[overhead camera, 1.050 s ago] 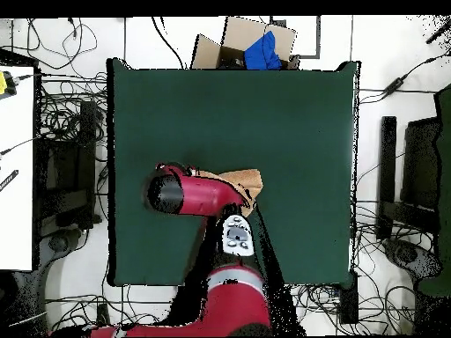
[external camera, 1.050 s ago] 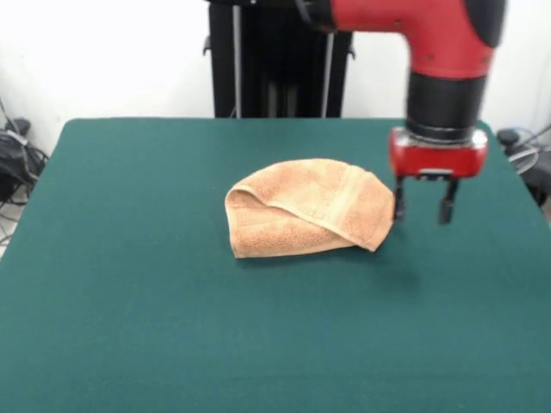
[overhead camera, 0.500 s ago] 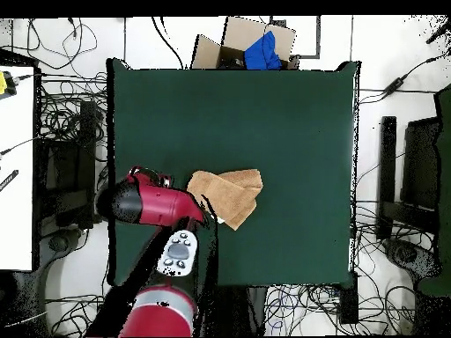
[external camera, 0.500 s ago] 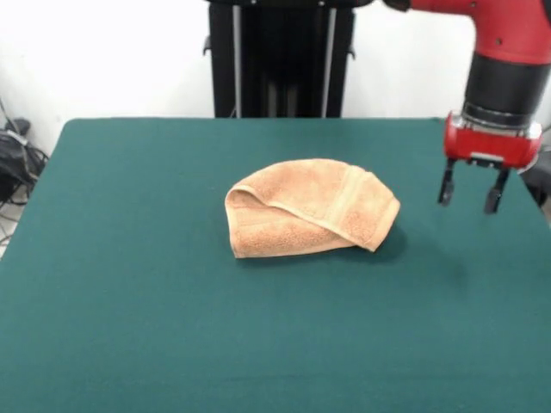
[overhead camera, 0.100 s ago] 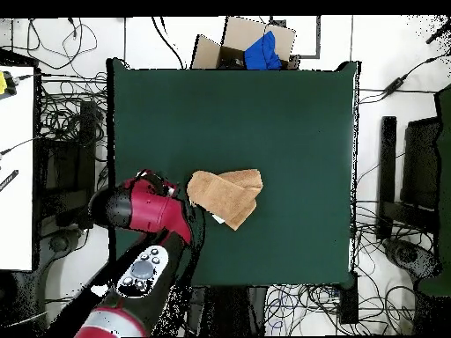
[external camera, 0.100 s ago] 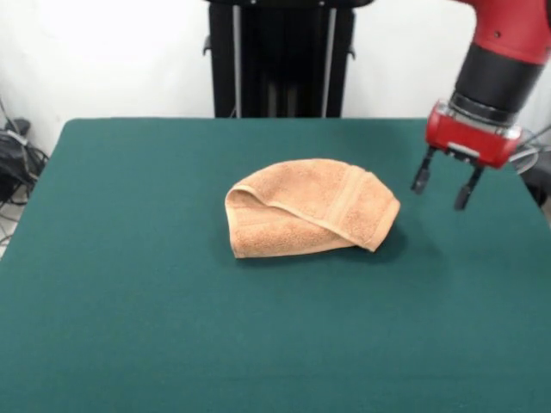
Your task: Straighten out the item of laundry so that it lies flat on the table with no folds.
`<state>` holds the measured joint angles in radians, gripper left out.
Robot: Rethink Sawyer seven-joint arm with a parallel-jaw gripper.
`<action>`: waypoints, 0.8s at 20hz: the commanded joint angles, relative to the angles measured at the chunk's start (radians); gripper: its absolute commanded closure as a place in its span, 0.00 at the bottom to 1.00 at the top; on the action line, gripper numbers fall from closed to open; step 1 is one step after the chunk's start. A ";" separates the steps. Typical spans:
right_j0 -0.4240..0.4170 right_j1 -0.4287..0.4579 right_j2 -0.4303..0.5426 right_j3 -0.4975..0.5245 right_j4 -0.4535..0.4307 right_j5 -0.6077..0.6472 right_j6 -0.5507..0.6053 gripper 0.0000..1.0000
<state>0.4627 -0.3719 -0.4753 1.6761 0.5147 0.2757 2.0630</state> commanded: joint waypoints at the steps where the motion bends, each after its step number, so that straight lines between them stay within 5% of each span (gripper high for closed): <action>1: 0.066 0.113 -0.186 -0.062 0.090 0.149 0.400 0.00; 16: 0.130 0.182 -0.264 -0.068 0.112 0.177 0.514 0.00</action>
<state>0.5850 -0.2425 -0.7507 1.6529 0.5690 0.3610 2.2622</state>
